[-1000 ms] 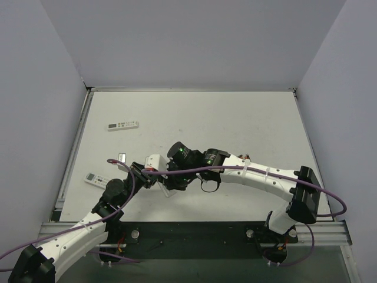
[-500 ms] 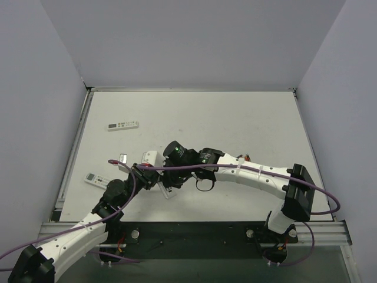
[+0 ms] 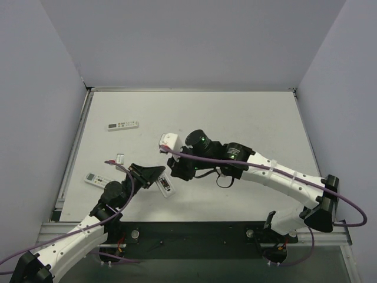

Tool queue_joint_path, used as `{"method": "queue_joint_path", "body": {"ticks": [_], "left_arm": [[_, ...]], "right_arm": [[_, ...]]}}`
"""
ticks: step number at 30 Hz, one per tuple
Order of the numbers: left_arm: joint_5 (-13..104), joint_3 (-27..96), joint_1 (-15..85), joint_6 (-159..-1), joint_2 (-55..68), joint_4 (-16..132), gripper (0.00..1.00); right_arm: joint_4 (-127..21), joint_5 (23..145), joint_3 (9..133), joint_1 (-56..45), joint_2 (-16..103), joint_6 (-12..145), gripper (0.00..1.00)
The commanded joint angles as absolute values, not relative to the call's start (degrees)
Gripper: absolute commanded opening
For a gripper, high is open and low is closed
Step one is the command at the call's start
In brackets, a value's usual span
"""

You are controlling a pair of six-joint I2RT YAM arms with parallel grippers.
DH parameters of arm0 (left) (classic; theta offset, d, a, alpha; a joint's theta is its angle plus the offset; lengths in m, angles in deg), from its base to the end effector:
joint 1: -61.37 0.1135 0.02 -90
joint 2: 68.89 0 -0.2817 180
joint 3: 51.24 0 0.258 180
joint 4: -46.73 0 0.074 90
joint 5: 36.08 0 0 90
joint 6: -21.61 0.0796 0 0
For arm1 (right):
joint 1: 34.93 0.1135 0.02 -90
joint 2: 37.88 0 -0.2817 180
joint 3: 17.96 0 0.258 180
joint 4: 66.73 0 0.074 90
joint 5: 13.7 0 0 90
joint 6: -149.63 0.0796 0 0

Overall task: Load the batteries into the remote control
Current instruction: Move the battery cover to the center of the board.

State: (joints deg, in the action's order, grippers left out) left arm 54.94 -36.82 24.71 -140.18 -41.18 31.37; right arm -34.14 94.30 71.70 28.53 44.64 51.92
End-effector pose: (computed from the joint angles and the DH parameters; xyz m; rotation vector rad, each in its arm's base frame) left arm 0.1414 -0.1035 0.1907 -0.5390 1.6496 -1.4507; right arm 0.1453 0.3460 0.3605 -1.3983 1.5918 0.9177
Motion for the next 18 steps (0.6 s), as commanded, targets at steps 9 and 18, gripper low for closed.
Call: {"method": "queue_joint_path", "body": {"ticks": [9,18], "left_arm": [[54.8,-41.1,24.6,-136.6,-43.2,30.4,0.0],[54.3,-41.5,24.6,-137.2,-42.8,30.4,0.0]], "right_arm": [[-29.7,96.1,63.2,2.2,44.3,57.3,0.5],[-31.6,95.0,66.4,-5.8,60.5,69.6,0.71]]}}
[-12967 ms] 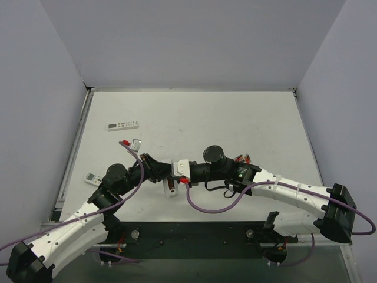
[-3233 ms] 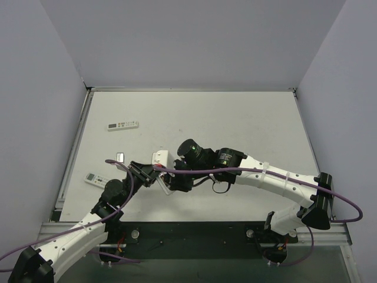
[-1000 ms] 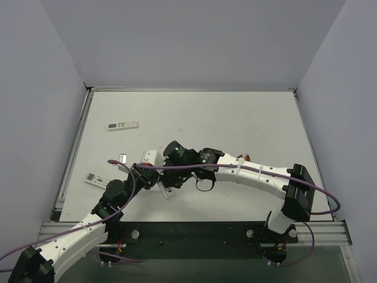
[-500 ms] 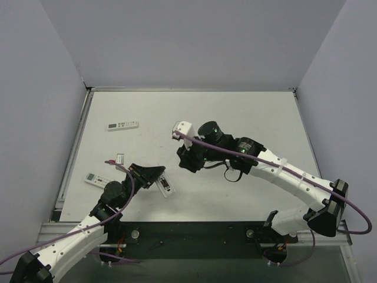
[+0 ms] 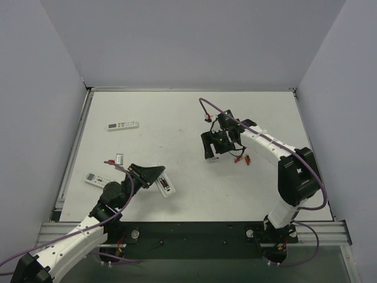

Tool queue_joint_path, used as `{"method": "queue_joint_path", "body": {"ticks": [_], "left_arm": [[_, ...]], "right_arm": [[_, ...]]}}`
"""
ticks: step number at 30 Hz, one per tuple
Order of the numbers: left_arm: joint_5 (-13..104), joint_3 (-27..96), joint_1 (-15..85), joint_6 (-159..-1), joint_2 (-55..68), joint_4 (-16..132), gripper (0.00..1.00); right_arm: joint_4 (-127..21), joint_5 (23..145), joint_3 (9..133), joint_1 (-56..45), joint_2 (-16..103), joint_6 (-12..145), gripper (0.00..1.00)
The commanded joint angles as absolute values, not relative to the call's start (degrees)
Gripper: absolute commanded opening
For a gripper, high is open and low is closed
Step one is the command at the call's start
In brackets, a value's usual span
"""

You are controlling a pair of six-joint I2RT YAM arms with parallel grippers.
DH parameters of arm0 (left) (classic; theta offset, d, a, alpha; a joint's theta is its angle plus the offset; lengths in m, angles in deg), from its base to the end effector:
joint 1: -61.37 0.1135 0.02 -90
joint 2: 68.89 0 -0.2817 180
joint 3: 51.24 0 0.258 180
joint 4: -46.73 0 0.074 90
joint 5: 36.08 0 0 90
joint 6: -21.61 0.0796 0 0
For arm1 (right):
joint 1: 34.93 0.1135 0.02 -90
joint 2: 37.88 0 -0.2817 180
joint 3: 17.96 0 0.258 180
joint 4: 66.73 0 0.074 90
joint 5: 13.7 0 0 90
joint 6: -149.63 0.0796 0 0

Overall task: Load the batteries into the remote control
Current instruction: Move the battery cover to the center of the board.

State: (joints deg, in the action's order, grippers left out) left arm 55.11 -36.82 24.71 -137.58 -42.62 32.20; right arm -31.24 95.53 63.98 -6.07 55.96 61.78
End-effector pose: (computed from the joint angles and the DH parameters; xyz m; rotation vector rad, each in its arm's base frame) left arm 0.1400 -0.1022 0.1924 -0.4977 1.6394 -1.4216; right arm 0.3309 0.2123 0.2316 -0.7187 2.3310 0.6511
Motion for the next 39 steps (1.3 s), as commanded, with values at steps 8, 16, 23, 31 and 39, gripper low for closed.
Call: {"method": "queue_joint_path", "body": {"ticks": [8,16,23,31,39], "left_arm": [[54.1,-41.7,24.6,-137.2,-42.5,30.5,0.0],[54.0,-41.7,24.6,-137.2,-42.1,30.4,0.0],[53.9,-41.8,24.6,-137.2,-42.3,30.4,0.0],[53.9,-41.7,24.6,-137.2,-41.9,30.0,0.0],[53.9,-41.7,24.5,-137.5,-41.8,29.7,0.0]], "right_arm": [[-36.9,91.9,68.2,-5.0,67.4,72.1,0.69],[-38.4,89.7,72.7,-2.7,72.4,70.2,0.68],[-38.2,90.9,72.5,-2.1,73.9,71.1,0.66],[-37.1,93.5,68.7,-0.9,72.9,71.8,0.65],[-35.7,92.8,64.1,-0.7,69.3,72.5,0.64]]}}
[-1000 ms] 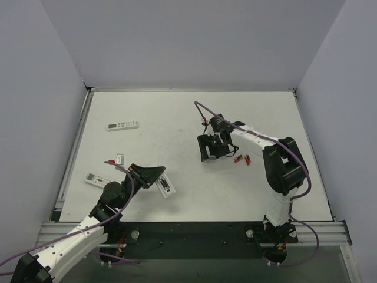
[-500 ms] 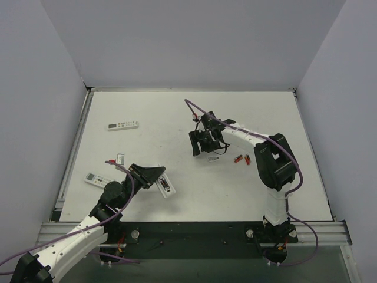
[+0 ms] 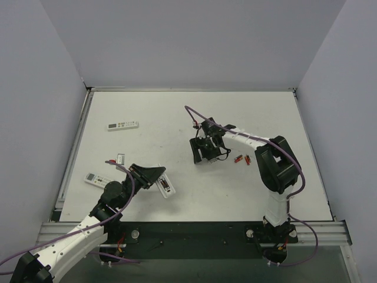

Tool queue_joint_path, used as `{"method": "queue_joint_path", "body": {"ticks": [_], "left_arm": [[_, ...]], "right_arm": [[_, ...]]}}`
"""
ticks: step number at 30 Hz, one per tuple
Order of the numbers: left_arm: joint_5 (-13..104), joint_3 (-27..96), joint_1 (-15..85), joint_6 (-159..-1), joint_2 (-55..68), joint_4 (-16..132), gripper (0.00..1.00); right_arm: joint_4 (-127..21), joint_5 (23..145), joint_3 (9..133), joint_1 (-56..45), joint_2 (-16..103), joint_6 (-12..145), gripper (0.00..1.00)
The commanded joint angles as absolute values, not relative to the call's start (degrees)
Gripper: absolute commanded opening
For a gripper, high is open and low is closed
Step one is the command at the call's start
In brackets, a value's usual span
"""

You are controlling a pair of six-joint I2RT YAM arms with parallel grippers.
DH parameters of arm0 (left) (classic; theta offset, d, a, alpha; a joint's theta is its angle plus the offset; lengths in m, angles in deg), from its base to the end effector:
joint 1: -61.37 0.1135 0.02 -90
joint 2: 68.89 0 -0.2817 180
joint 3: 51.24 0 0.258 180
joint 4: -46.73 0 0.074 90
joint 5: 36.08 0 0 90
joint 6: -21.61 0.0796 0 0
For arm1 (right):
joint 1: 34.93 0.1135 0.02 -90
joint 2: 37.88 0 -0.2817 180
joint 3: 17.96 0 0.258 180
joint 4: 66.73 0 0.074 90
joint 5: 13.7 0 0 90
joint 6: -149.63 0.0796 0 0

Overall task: Load the batteries into the remote control
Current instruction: Move the battery cover to the center of the board, then pick up the battery cover at the center of the board.

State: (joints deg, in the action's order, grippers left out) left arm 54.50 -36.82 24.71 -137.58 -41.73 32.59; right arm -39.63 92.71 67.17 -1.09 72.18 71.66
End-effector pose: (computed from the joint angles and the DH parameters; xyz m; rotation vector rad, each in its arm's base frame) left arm 0.1405 -0.1036 0.1889 -0.4958 1.6670 -1.4166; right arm 0.3555 0.2654 0.1508 -0.6081 2.4861 0.6822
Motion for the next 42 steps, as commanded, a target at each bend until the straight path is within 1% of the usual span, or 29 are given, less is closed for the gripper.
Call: {"method": "queue_joint_path", "body": {"ticks": [1,11,16,20,21,23,25,31,35,38,39,41,42], "left_arm": [[53.9,-41.7,24.6,-137.5,-41.8,29.6,0.0],[53.9,-41.5,24.5,-137.5,-41.6,29.4,0.0],[53.9,-41.2,24.5,-137.4,-41.4,29.2,0.0],[54.0,-41.3,24.5,-137.6,-41.1,29.2,0.0],[54.1,-41.5,24.5,-137.8,-41.1,29.2,0.0],[54.4,-41.7,24.5,-138.5,-41.1,29.1,0.0],[54.5,-42.3,24.5,-139.0,-41.5,28.9,0.0],[54.9,-42.5,24.5,-139.2,-43.5,30.5,0.0],[55.2,-42.7,24.5,-139.3,-44.7,31.4,0.0],[55.2,-42.8,24.5,-139.4,-45.3,31.8,0.0],[55.2,-42.9,24.5,-139.4,-45.3,32.0,0.0],[55.3,-42.8,24.5,-139.4,-45.6,32.1,0.0],[55.3,-42.9,24.5,-139.4,-45.5,32.1,0.0]], "right_arm": [[-35.4,92.8,63.6,-0.7,68.7,72.5,0.64],[-32.2,92.5,58.0,-0.7,62.4,72.8,0.64],[-32.4,92.7,55.9,0.2,56.8,72.1,0.64],[-33.5,86.3,54.9,2.0,51.4,73.8,0.63],[-33.5,81.7,54.7,2.0,50.1,74.7,0.63],[-33.6,78.3,54.0,1.8,49.3,77.5,0.64],[-33.5,72.5,53.5,1.4,48.9,79.7,0.64],[-33.6,69.4,51.9,0.7,51.5,86.3,0.65],[-35.8,70.0,51.0,0.8,54.3,87.7,0.6],[-37.1,70.1,50.8,1.0,55.8,88.4,0.54],[-37.4,70.0,50.7,1.1,56.2,88.5,0.49],[-38.2,68.9,50.7,1.4,57.2,88.9,0.47],[-38.4,68.6,50.6,1.5,57.7,89.1,0.42]]}}
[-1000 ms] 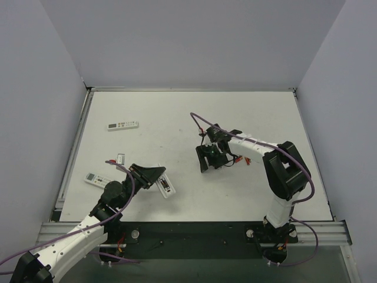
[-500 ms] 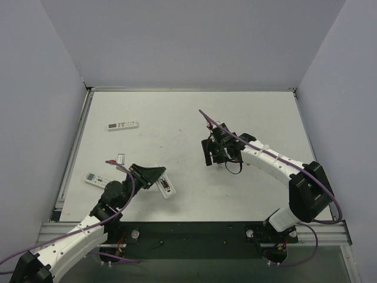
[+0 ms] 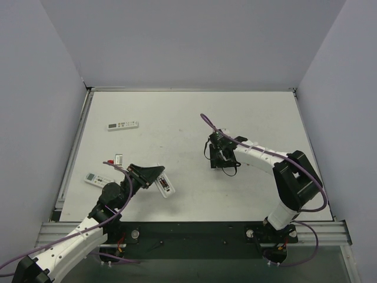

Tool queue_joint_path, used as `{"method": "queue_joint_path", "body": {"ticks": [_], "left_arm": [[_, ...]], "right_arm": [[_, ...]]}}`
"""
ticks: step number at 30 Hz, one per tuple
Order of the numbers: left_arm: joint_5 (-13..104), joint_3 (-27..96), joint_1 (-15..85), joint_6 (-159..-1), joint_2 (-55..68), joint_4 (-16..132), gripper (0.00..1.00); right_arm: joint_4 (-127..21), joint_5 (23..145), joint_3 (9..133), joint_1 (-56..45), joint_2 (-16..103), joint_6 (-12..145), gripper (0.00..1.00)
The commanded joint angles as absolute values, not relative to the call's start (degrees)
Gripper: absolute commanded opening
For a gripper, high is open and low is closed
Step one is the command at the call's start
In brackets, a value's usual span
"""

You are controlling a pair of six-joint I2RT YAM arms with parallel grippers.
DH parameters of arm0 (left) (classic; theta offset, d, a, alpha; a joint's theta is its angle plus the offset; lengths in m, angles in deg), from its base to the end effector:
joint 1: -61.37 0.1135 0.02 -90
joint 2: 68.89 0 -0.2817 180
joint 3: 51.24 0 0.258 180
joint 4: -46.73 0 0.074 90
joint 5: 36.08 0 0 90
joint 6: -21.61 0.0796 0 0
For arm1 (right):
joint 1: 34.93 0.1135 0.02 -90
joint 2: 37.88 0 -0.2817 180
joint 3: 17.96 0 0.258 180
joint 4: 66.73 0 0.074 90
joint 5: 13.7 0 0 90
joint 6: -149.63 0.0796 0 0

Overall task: Load the batteries into the remote control
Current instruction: Pick up the battery cover at the center of the board.

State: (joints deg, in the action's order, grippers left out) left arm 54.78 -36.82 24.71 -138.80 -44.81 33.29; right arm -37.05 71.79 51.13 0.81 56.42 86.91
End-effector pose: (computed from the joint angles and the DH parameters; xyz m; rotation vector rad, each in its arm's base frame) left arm 0.1374 -0.1008 0.1953 -0.5062 1.6218 -1.4519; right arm 0.2981 0.2068 0.1591 -0.1570 2.5542 0.3372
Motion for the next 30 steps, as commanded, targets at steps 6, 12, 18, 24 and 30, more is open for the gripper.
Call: {"method": "queue_joint_path", "body": {"ticks": [6,12,18,24,30], "left_arm": [[55.2,-42.9,24.5,-139.4,-45.4,32.0,0.0],[55.3,-42.9,24.5,-139.5,-45.2,31.7,0.0],[55.2,-42.8,24.5,-139.5,-44.8,31.4,0.0],[55.2,-43.1,24.5,-139.6,-44.4,30.7,0.0],[54.9,-42.9,24.5,-139.8,-42.6,28.5,0.0]], "right_arm": [[-40.2,66.0,49.1,1.5,59.6,91.4,0.38],[-40.6,65.4,48.1,1.5,60.5,91.4,0.35],[-40.9,65.5,47.6,1.6,59.5,90.5,0.24],[-39.7,68.6,49.0,3.4,55.0,85.5,0.11],[-33.8,75.2,55.3,8.4,45.9,77.4,0.05]]}}
